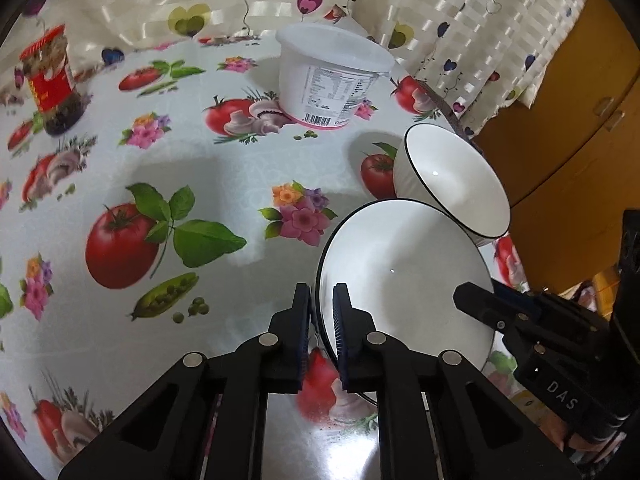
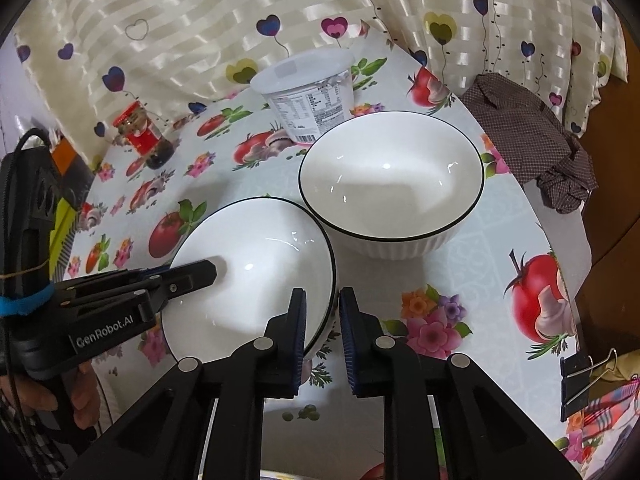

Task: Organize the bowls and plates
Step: 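Reach both grippers to the white ribbed bowl rim and close them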

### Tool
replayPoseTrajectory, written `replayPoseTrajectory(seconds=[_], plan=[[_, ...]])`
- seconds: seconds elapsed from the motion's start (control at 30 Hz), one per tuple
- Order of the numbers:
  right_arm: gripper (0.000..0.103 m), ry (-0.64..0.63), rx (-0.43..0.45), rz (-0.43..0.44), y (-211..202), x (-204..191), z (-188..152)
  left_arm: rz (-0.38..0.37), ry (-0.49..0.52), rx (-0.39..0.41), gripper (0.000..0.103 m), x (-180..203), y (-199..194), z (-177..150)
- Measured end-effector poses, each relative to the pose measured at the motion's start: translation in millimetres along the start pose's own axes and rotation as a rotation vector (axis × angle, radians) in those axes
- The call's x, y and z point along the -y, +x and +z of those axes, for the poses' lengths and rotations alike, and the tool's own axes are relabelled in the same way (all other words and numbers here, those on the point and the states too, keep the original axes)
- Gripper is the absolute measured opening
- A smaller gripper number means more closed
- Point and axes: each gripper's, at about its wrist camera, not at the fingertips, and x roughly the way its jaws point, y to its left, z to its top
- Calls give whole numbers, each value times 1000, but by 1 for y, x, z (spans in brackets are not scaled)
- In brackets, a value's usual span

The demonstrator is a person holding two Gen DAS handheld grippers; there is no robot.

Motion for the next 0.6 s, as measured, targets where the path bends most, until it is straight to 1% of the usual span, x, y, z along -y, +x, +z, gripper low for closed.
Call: replayPoseTrajectory(seconds=[0.13, 0.23, 0.37, 0.6], plan=[[17, 6, -1, -3, 2, 0, 0, -9, -6, 3, 12, -2, 0, 0], [17, 12, 0, -7, 5, -1, 1, -3, -7, 8, 12, -1, -1, -1], [16, -6, 12, -31, 4, -5, 0, -3, -12, 9, 11, -1, -2, -2], [12, 18, 15, -22, 1, -3, -1, -9, -28, 17, 11, -2, -10, -6]])
